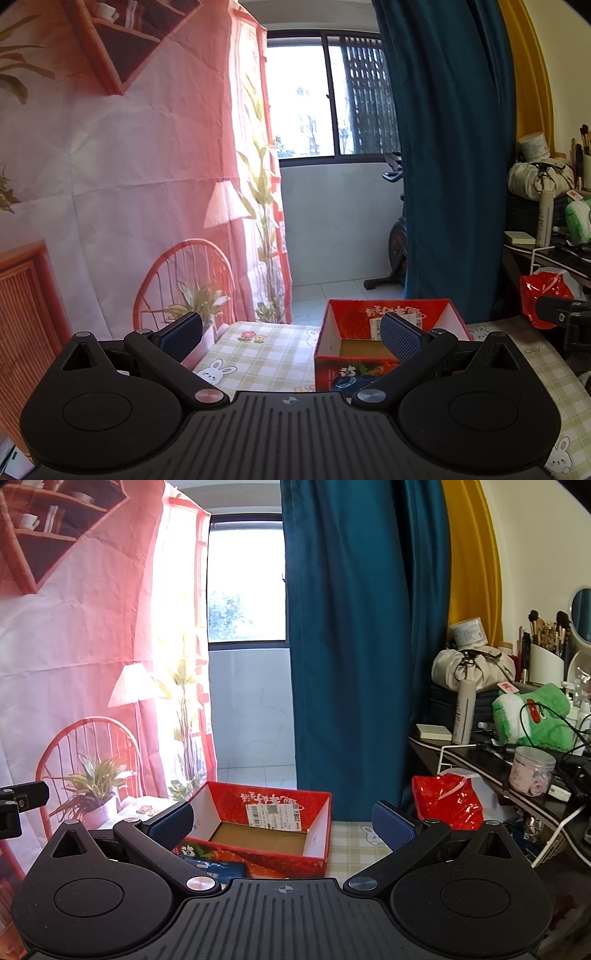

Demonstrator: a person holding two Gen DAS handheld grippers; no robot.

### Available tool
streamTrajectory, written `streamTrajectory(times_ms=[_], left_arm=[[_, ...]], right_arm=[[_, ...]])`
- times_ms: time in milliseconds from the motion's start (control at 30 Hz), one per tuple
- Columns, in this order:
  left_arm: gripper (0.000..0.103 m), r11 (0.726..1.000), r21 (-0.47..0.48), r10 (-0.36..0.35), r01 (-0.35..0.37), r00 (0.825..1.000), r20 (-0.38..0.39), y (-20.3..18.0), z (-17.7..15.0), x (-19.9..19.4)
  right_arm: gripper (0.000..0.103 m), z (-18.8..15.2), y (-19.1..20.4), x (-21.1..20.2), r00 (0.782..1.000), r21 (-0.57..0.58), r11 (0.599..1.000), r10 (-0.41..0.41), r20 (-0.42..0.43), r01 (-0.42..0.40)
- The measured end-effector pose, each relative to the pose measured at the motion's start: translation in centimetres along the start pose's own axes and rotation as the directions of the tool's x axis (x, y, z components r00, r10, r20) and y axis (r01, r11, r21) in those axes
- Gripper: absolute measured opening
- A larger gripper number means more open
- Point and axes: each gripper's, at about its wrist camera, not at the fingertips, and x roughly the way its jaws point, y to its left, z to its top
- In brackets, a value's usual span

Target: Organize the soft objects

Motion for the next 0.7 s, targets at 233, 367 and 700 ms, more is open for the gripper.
streamTrajectory(times_ms=[233,367,700], left_arm=[[0.103,0.998,0.010,0.064,-0.065,0.996,0.065,-0.4,-0.8,1.0],[0.103,0.999,-0.014,0.045,-0.044,0.997,0.057,-0.3,-1.7,2.8],[0.103,0.997,-0.071,-0.038,0.033,0.997,-0.067,0.8,-6.2,8.5]], right_arm=[[0.103,-0.8,-0.2,0.6,1.000,-0.015,1.000,0.008,0.026,-0.007],[0.103,-1.7,-0.8,1.8,0.997,-0.043,0.999,-0.030,0.064,0.033],[0.103,-6.4,-1.9,7.6,0.998,0.010,1.000,0.026,-0.061,-0.025]])
